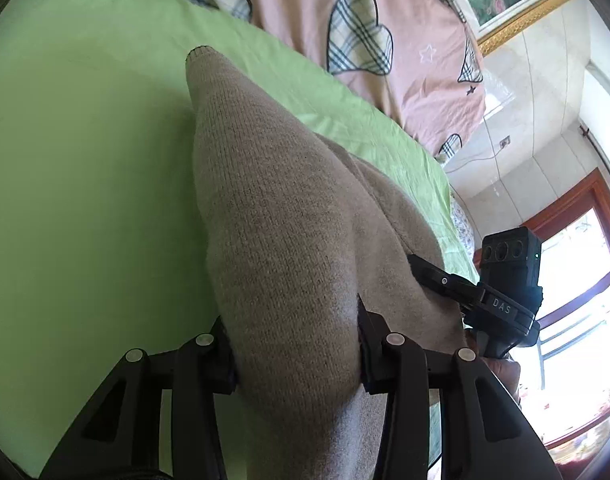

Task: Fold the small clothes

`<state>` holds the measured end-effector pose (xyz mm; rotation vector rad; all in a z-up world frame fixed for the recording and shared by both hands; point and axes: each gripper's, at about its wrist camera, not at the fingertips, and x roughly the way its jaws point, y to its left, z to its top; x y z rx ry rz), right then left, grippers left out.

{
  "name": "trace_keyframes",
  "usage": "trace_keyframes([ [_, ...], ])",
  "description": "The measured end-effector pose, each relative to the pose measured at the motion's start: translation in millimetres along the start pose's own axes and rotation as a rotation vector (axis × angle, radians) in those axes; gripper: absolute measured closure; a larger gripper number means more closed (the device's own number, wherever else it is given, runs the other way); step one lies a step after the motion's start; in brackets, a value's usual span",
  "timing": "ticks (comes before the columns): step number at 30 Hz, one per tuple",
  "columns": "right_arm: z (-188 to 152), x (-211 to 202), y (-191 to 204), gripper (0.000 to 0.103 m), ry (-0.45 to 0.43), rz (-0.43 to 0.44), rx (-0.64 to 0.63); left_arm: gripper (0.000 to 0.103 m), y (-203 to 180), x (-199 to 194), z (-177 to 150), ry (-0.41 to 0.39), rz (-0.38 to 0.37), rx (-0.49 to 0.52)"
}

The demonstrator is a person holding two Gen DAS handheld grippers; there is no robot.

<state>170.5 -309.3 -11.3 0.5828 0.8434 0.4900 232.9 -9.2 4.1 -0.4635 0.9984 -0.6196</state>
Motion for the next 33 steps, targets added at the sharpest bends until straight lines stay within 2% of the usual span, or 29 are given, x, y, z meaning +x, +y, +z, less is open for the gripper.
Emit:
trace_keyframes([
  [5,-14.2,39.6,34.9,0.074,0.027,0.064,-0.025,0.06,33.1,-43.7,-12.0,-0.022,0.057,-0.008],
  [9,-25.7,66.2,45.2,0.073,0.07,0.074,-0.021,0.058,60.2,-50.7,-25.4,0.0,0.064,-0.029],
  [13,-34.2,75.5,36.9,0.063,0.111,0.021,-0.009,0.044,80.7,-50.1,-38.0,-0.004,0.043,-0.081],
  [16,-28.3,66.6,36.9,0.057,0.113,-0.008,-0.011,0.039,81.4,-63.6,-32.7,-0.041,0.055,-0.066],
  [19,-12.9,51.7,43.3,0.054,0.059,-0.065,-0.05,0.033,89.0,-74.1,-18.4,-0.078,0.065,-0.079],
  [24,18.4,58.8,47.5,0.054,0.003,-0.071,-0.043,0.033,105.2,-62.7,15.8,-0.096,0.082,-0.131],
  [25,24.2,67.8,47.1,0.055,0.005,-0.072,-0.033,0.033,107.7,-56.3,22.5,-0.09,0.088,-0.141],
  [26,27.9,77.0,46.0,0.06,0.015,-0.069,-0.02,0.031,110.1,-50.1,28.0,-0.082,0.086,-0.153],
  [29,32.8,98.4,44.0,0.085,0.064,-0.074,-0.014,0.031,116.2,-33.1,44.1,-0.06,0.099,-0.18],
  [30,34.0,95.2,47.3,0.091,0.048,-0.071,-0.028,0.031,116.4,-30.7,49.9,-0.058,0.106,-0.18],
  [33,33.8,67.1,58.6,0.093,-0.05,-0.013,-0.073,0.035,114.2,-27.1,64.9,-0.067,0.155,-0.154],
])
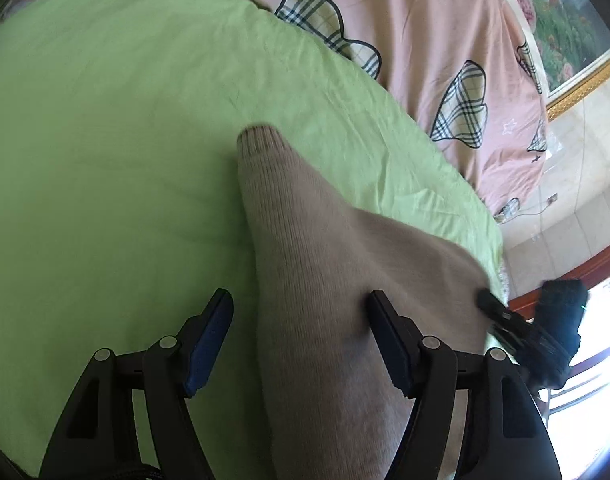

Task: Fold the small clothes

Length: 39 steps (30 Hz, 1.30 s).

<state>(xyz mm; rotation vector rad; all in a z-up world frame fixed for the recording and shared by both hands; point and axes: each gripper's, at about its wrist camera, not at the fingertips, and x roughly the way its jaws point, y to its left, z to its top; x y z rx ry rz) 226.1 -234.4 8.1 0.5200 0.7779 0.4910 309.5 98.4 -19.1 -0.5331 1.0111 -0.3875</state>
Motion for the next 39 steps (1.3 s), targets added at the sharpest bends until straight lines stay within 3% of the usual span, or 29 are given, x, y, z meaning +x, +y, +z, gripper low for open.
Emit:
trace_keyframes([
  [1,-0.5,-6.6,0.9,0.093,-0.019,-0.015,-0.011,0.047,-1.1,3.5,5.4,-0.007,0.022,0.012],
  [2,-2.2,-9.0,-1.9,0.093,-0.025,-0.037,-0.013,0.067,-1.9,8.0,10.7,-0.009,0.038,0.02],
  [4,-5.4,0.9,-12.9,0.093,0.006,-0.073,0.0,0.086,-3.8,19.7,23.6,-0.014,0.08,0.04],
  [7,-12.3,27.1,-30.4,0.093,0.076,-0.131,0.019,0.095,-13.0,34.6,39.2,-0.043,0.204,0.116],
  [11,-14.5,27.1,-35.1,0.092,0.069,-0.159,0.041,0.094,-16.5,37.3,46.6,-0.048,0.281,0.144],
  [15,-23.7,-1.1,-26.7,0.087,0.044,-0.17,0.055,0.093,-25.1,-1.7,27.2,-0.089,0.249,0.173],
  [17,-34.6,-19.9,-18.1,0.087,0.031,-0.139,0.055,0.089,-32.6,-25.4,2.8,-0.098,0.242,0.205],
  [19,-49.6,-35.8,-9.6,0.078,0.027,-0.126,0.048,0.087,-38.0,-51.7,-31.4,-0.103,0.212,0.232],
  [21,-71.6,-52.8,-0.4,0.062,0.029,-0.101,0.039,0.085,-41.0,-71.7,-65.8,-0.097,0.194,0.256],
  [25,-113.5,-72.3,10.1,0.062,0.059,-0.095,0.042,0.075,-42.9,-101.4,-136.1,-0.067,0.165,0.303],
  [28,-135.0,-80.8,15.6,0.062,0.072,-0.1,0.035,0.059,-42.8,-113.5,-177.6,-0.039,0.137,0.311],
  [30,-144.5,-83.9,16.8,0.062,0.076,-0.1,0.045,0.054,-44.6,-117.3,-199.3,-0.033,0.128,0.326],
  [33,-152.7,-83.4,18.2,0.062,0.078,-0.092,0.046,0.054,-51.0,-108.9,-219.3,-0.019,0.16,0.378],
  [37,-155.6,-77.9,21.2,0.063,0.078,-0.092,0.037,0.059,-49.3,-87.6,-221.3,-0.016,0.215,0.394],
  [38,-155.8,-76.0,22.7,0.072,0.075,-0.09,0.027,0.076,-45.4,-81.4,-218.9,-0.012,0.234,0.375],
  [39,-155.4,-74.0,23.1,0.092,0.079,-0.098,0.025,0.083,-40.7,-76.9,-216.3,0.001,0.231,0.341],
])
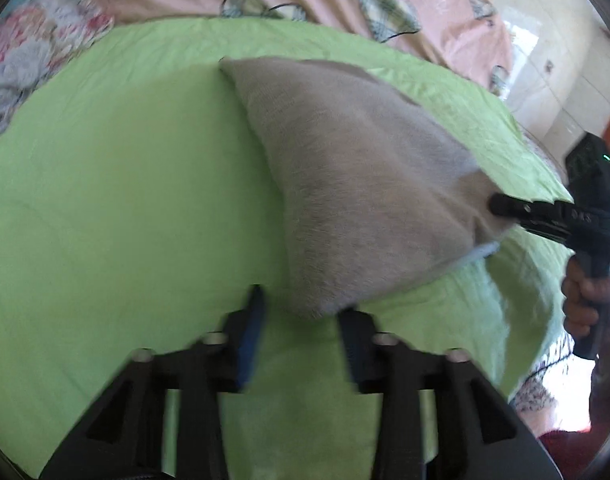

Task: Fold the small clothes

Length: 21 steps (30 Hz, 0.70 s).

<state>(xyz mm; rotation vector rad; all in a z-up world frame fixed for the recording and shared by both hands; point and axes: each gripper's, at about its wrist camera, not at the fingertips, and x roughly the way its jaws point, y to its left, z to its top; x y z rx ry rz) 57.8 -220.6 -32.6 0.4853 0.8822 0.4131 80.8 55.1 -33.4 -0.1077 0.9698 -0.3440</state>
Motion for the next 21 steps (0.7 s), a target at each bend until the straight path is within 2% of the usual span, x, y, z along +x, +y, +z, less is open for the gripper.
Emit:
trace_keyframes([
  [2,0.9,-0.9,1.0,0.094,0.0,0.004,0.012,0.09,6.8,-2.2,2.5,-0.01,-0.025,-0.074],
  [5,1.1,-22.2,12.8,0.095,-0.062,0.029,-0.035,0.093,3.5,-12.0,-1.4,-0.043,-0.013,-0.117],
  [6,0.0,-25.6,13.9,0.095,-0.064,0.009,-0.052,0.093,2.4,-11.5,-3.7,-0.038,-0.009,-0.127],
  [10,-13.2,-2.3,-4.6,0.095,0.027,-0.132,-0.061,0.096,13.0,2.4,-7.1,0.017,-0.031,-0.205],
  [13,-23.9,9.3,-9.1,0.095,0.037,-0.17,-0.068,0.096,15.9,1.7,-7.2,0.027,-0.051,-0.232],
  [18,-23.3,9.3,-5.1,0.095,0.041,-0.196,-0.08,0.096,18.6,3.8,-10.6,0.039,-0.072,-0.258],
  [21,-22.3,9.5,-13.2,0.095,0.041,-0.189,-0.056,0.096,15.2,1.8,-9.0,0.047,-0.073,-0.227],
])
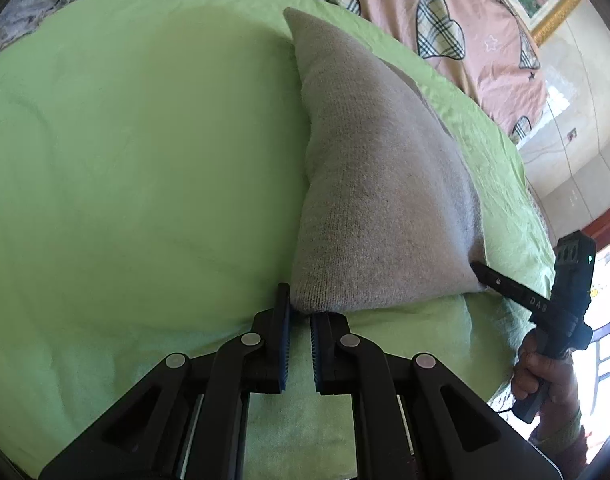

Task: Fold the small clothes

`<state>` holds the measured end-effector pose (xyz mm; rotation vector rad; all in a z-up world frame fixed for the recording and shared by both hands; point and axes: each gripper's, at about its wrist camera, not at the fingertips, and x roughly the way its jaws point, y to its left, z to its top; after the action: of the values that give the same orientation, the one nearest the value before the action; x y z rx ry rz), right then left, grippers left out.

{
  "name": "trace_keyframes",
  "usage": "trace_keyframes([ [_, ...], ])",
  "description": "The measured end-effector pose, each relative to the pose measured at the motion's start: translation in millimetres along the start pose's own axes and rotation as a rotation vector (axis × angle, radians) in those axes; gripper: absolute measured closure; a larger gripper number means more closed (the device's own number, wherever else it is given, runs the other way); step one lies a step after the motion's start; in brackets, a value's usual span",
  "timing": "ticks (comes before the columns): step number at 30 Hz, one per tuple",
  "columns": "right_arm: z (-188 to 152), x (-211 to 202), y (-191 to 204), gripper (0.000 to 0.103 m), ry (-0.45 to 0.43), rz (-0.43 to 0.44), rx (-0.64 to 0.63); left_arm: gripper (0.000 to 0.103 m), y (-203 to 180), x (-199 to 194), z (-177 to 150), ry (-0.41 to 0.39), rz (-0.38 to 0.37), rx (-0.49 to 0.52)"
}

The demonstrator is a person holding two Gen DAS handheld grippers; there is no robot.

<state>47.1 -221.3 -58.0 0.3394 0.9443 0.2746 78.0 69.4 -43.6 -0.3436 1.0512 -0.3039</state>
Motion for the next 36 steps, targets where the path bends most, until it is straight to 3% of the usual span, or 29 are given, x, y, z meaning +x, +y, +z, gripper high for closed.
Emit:
trace_keyframes([
  [5,-1.8,0.3,3.7,0.094,0.001,-0.014,0.004,0.097,-3.8,-13.1,-4.5,0.004,0.003,0.054],
  [8,-4.1,-8.1,-4.2,0.083,0.009,0.004,0.062,0.097,-5.5,-34.2,-4.6,-0.022,-0.025,0.089],
  [12,6.0,-36.4,4.9,0.081,-0.068,0.004,0.063,0.096,-21.5,-60.0,9.9,-0.089,-0.063,0.158],
  [16,28.7,-47.7,18.3,0.08,-0.154,0.039,0.044,0.096,-36.7,-57.5,36.1,-0.13,-0.074,0.173],
  [17,35.5,-44.4,21.9,0.073,-0.157,0.048,0.036,0.095,-38.2,-54.1,42.4,-0.128,-0.077,0.167],
  [18,42.2,-38.9,24.6,0.059,-0.153,0.048,0.031,0.094,-39.9,-50.1,48.9,-0.13,-0.086,0.162],
  [20,52.0,-29.8,26.9,0.054,-0.16,0.059,0.029,0.089,-41.4,-43.9,56.5,-0.133,-0.073,0.151],
  [24,67.7,-17.1,12.7,0.054,-0.148,0.105,0.071,0.082,-31.8,-27.6,68.4,-0.106,-0.058,0.112],
  [32,93.8,29.8,-13.3,0.055,-0.058,0.232,0.19,0.04,-8.0,-3.2,90.1,-0.084,-0.063,-0.006],
  [35,96.8,40.2,-9.0,0.084,-0.033,0.219,0.177,0.035,-5.2,10.3,98.5,-0.061,-0.072,-0.026],
  [36,98.3,33.3,-4.9,0.089,-0.056,0.219,0.161,0.036,-6.9,11.2,101.3,-0.06,-0.07,-0.023],
])
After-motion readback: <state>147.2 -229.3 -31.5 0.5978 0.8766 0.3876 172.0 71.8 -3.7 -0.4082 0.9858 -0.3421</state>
